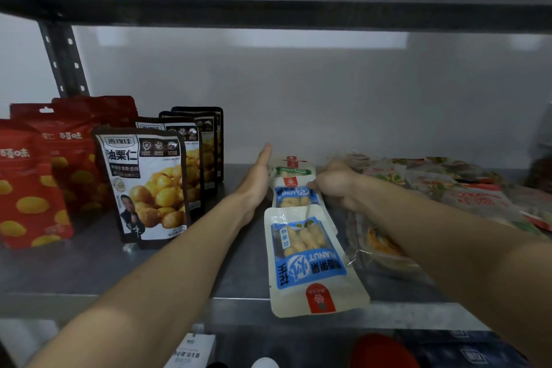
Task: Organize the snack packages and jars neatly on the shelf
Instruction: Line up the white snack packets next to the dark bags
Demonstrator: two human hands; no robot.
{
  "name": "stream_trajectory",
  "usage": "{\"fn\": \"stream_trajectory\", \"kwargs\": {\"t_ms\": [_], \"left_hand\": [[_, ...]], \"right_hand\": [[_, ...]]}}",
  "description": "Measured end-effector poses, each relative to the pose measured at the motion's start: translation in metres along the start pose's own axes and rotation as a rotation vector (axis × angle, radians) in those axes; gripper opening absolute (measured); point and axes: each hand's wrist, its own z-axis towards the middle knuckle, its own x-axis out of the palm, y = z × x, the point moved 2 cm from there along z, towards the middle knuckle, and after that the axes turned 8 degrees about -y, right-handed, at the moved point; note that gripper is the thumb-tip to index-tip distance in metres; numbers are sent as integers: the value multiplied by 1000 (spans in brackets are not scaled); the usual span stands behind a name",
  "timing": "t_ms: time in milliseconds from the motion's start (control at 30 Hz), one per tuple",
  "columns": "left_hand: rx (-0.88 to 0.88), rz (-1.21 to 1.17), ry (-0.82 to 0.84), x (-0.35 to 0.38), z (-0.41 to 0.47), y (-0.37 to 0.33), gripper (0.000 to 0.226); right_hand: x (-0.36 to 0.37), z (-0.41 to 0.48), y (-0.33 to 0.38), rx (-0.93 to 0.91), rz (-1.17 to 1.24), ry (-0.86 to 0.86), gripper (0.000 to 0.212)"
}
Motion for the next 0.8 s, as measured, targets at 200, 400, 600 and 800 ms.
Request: {"fn": "stream_trajectory", "kwargs": {"t_ms": [200,400,600,800], "left_hand": [[20,-32,10,0,0,1,65],[49,-33,11,-2,2,3,60],[55,163,-65,-8,-3,8,66],[167,291,-225,-27,-31,14,33]], "right_hand": [[1,0,0,8,-4,10,30],[-1,-2,2,5,-25,38,28],[-20,-27,17,-105,-156,-31,33],[-45,-79,32,-294,-487,-101,36]]}}
